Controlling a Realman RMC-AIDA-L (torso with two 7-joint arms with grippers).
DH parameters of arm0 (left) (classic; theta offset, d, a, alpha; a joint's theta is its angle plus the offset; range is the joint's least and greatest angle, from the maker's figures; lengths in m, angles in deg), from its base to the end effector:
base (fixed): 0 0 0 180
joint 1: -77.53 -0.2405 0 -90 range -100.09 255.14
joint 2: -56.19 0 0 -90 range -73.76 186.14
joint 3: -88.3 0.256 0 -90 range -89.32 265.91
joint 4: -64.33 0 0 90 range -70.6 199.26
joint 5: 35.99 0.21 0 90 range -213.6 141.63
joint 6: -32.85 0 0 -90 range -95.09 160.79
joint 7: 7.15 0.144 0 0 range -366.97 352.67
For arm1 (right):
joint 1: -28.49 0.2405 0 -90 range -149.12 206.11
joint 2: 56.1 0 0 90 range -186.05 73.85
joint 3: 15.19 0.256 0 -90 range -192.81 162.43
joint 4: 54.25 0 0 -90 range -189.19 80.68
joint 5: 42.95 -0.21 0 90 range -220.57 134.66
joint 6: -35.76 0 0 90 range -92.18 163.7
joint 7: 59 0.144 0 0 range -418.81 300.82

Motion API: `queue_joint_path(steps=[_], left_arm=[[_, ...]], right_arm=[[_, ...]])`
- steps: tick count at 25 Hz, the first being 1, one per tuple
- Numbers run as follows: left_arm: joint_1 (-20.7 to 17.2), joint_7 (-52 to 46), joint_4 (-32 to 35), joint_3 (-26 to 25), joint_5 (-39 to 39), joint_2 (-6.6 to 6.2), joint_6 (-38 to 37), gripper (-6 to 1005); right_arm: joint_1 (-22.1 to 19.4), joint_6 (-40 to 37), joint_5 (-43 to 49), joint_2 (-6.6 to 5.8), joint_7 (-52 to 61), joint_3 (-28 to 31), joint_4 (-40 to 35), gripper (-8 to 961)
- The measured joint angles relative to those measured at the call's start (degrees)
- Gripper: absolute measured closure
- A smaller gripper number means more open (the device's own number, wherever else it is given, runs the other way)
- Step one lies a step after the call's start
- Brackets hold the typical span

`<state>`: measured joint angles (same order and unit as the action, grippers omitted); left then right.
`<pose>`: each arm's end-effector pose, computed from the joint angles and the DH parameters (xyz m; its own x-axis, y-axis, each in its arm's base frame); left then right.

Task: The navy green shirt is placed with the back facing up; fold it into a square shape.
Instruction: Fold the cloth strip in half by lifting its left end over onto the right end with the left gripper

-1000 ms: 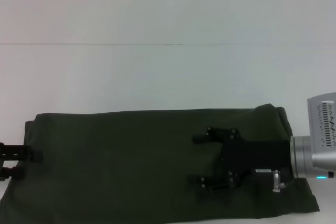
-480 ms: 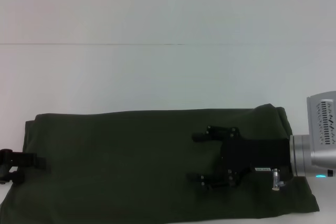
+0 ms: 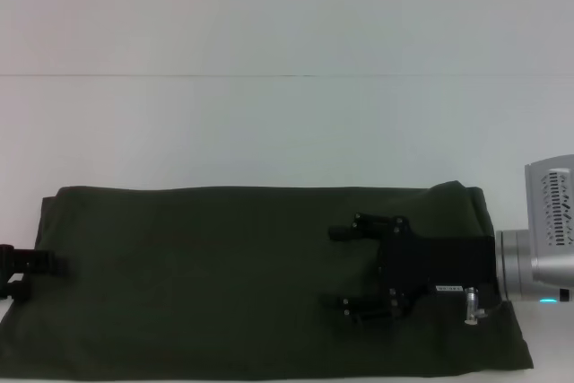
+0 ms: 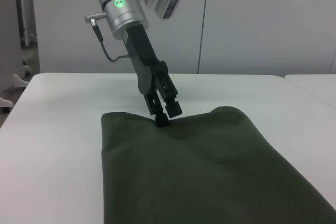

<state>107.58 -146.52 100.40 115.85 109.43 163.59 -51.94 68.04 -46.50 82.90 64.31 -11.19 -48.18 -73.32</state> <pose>-0.3718 0.3177 0.0837 -0.0154 0.9399 0.3410 0.9897 0.0628 -0.1283 0.2463 0.3264 -0.0699 0.9217 -0.0025 -0.3878 -0.0815 -0.9789 -0.1874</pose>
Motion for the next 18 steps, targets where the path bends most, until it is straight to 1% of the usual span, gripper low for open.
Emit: queue_joint_path(steps=[5, 11, 17, 18], left_arm=[[-0.20, -0.02, 0.62, -0.86, -0.26, -0.36, -0.01, 139], [0.39, 0.55, 0.94, -4.27, -0.43, -0.51, -3.82, 136], [0.31, 0.95, 3.29, -4.41, -0.46, -0.55, -4.42, 133], [0.00, 1.92, 4.57, -4.43, -0.31, -0.75, -4.31, 133]], right_arm=[[0.00, 0.30, 0.00, 0.00, 0.00, 0.10, 0.00, 47], [0.00, 0.74, 0.01, 0.00, 0.00, 0.12, 0.00, 47], [-0.10, 0.89, -1.21, 0.00, -0.07, -0.35, 0.00, 47], [-0.13, 0.93, -1.27, 0.00, -0.11, -0.37, 0.00, 47]])
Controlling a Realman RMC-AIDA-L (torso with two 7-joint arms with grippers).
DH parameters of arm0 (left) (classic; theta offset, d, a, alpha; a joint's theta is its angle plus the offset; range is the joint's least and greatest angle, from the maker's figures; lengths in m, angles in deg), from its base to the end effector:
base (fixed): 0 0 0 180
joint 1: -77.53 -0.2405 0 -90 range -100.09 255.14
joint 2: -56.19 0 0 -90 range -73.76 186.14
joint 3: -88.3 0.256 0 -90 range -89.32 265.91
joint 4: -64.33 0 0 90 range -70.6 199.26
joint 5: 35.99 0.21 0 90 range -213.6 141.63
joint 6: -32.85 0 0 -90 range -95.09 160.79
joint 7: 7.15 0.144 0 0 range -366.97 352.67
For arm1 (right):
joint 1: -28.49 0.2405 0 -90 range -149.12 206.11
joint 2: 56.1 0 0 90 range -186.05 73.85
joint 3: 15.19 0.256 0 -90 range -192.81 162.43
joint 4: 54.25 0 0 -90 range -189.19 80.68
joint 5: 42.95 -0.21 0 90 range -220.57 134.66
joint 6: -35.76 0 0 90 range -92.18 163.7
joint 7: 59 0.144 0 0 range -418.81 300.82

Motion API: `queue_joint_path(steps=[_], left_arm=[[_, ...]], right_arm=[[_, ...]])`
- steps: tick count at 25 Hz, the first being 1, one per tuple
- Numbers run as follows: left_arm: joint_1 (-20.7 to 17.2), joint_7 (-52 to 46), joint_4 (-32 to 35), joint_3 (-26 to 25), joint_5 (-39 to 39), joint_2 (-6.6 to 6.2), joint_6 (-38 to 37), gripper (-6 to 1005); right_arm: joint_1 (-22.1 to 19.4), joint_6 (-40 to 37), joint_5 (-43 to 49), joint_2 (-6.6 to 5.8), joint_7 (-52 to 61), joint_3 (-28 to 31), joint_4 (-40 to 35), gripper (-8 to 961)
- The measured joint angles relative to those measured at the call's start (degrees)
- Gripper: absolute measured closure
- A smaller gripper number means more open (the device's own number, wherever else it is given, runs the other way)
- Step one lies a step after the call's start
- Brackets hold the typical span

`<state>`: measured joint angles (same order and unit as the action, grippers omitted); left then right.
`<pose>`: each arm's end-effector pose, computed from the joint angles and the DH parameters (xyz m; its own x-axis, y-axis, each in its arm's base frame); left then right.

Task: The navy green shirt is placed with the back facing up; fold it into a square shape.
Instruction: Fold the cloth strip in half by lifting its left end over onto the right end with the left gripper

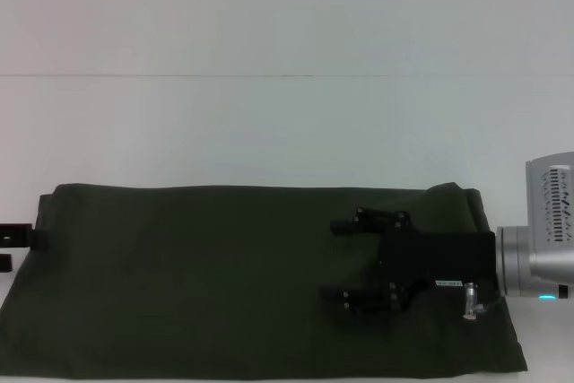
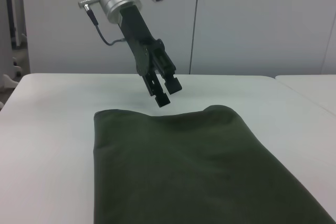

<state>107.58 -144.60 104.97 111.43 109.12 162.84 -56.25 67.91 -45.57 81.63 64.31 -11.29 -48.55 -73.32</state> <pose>-0.3652 0.3209 0.1108 0.0318 0.9181 0.3952 0.9929 0.0163 -0.1178 0.2467 0.3290 -0.0694 0.9210 -0.0035 -0.3896 -0.0913 -0.9741 -0.2070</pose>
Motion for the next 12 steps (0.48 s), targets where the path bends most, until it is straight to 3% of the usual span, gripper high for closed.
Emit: queue_joint_path(steps=[12], left_arm=[[-0.70, 2.82, -1.80, 0.54, 0.58, -0.40, 2.05, 133]], right_arm=[[-0.05, 0.90, -0.04, 0.00, 0.10, -0.04, 0.00, 47]])
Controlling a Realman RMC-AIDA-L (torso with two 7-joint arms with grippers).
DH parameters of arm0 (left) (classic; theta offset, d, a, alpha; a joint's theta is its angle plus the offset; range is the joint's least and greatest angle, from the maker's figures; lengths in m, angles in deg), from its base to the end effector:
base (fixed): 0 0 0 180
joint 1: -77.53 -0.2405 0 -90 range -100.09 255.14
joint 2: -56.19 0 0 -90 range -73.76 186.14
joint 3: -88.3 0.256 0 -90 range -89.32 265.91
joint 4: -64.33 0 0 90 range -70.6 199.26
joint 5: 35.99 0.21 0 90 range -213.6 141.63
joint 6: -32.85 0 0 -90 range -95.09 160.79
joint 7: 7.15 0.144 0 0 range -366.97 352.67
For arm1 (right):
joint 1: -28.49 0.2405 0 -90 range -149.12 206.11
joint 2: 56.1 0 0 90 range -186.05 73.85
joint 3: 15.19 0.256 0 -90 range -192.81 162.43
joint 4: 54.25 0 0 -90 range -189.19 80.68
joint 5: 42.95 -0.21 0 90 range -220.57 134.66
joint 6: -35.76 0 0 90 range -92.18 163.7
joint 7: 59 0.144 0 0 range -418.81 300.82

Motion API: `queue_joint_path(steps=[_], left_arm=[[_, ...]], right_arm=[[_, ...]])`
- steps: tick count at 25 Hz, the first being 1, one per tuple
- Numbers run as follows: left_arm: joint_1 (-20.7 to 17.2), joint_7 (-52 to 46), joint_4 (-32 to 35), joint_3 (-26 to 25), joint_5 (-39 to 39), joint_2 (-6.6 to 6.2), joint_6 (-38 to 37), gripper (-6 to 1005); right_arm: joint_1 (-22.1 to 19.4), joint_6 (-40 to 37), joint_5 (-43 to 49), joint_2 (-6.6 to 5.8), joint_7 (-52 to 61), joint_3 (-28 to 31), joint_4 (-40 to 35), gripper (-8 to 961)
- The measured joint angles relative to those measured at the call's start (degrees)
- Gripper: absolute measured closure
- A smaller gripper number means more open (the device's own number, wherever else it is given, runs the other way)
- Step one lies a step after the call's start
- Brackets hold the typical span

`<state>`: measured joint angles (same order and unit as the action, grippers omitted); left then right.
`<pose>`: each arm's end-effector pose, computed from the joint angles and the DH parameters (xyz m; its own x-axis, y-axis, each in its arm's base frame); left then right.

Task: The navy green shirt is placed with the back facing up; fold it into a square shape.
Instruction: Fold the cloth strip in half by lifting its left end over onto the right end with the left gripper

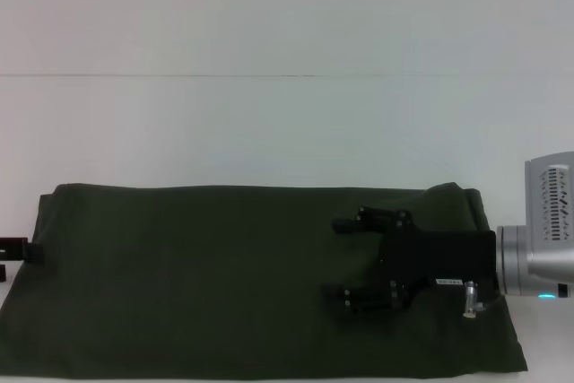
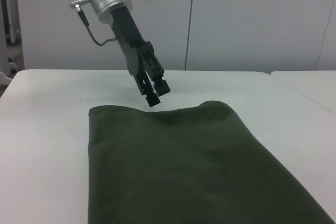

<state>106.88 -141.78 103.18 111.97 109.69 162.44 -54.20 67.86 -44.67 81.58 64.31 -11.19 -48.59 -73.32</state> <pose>-0.3751 0.3163 0.1080 0.0587 0.9205 0.3863 0.9881 0.0016 -0.1540 0.2485 0.3305 -0.0696 0.9246 -0.0083 -0.3808 -0.0980 -0.9713 -0.2168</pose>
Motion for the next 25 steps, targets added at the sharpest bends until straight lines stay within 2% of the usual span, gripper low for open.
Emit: queue_joint_path(steps=[12, 25], left_arm=[[-0.11, 1.07, -0.45, 0.59, 1.06, 1.02, 3.64, 132], [-0.36, 1.61, -0.44, 0.46, 1.10, 1.20, 6.63, 132]], right_arm=[[0.16, 0.72, 0.00, 0.00, -0.06, 0.00, 0.61, 47], [0.14, 1.30, 0.00, 0.00, 0.00, 0.00, 0.71, 47]])
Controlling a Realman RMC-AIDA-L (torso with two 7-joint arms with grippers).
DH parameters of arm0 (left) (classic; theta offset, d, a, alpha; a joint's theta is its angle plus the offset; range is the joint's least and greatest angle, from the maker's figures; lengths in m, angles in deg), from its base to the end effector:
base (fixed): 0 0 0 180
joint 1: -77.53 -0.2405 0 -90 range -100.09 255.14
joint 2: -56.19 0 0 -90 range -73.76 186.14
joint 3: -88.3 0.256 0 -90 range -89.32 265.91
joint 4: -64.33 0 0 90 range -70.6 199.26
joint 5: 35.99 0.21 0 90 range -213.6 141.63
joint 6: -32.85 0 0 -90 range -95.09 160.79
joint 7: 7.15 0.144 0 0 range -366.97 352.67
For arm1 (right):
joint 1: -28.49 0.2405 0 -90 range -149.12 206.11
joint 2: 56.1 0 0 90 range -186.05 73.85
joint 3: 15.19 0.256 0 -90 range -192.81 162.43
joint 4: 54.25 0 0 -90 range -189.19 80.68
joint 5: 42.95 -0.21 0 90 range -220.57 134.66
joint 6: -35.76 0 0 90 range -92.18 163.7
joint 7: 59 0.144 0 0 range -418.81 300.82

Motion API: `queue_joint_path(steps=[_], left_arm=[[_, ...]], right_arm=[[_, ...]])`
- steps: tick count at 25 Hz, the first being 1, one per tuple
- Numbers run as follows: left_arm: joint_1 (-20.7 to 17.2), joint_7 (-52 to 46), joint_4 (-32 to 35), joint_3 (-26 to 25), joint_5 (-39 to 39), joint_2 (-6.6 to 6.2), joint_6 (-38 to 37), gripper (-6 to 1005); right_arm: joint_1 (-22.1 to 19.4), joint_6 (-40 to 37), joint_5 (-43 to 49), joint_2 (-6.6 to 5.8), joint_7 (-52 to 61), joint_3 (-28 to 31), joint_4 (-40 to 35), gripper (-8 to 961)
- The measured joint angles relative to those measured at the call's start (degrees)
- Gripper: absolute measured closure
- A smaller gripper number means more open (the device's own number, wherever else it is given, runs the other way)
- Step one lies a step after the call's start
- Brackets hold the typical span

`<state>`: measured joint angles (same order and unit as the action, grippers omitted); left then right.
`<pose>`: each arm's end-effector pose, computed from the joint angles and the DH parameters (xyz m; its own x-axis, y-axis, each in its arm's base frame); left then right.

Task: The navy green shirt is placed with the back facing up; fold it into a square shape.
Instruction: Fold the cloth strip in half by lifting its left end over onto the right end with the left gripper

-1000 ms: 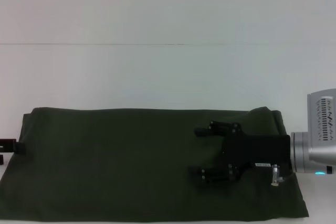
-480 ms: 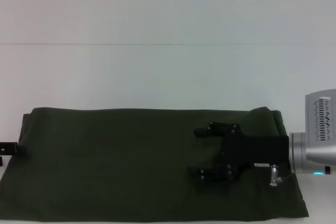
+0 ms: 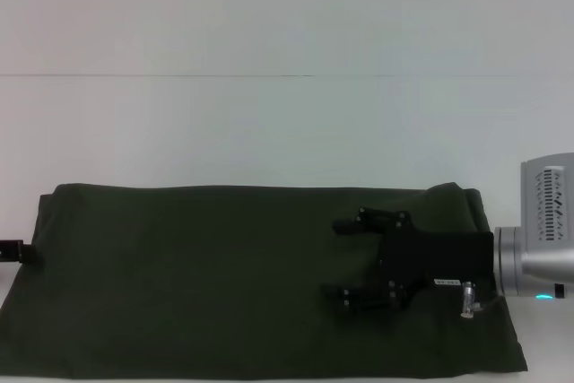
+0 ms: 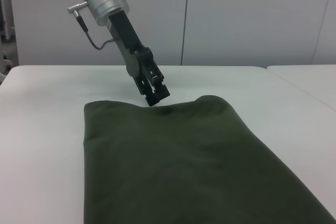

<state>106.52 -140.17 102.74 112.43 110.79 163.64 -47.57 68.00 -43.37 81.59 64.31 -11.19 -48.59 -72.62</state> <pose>-0.3876 0.3204 0.1018 0.0857 0.9026 0.4219 0.9724 0.0166 -0.2329 0.2500 0.3313 -0.0721 0.9280 -0.0185 -0.3721 -0.1086 -0.9689 -0.2225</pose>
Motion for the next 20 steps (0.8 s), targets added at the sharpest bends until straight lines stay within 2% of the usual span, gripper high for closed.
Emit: queue_joint_path(steps=[20], left_arm=[[-0.43, 0.31, -0.09, 0.04, -0.39, 1.00, 0.39, 133]], right_arm=[[0.13, 0.68, 0.00, 0.00, 0.01, 0.00, 0.00, 48]])
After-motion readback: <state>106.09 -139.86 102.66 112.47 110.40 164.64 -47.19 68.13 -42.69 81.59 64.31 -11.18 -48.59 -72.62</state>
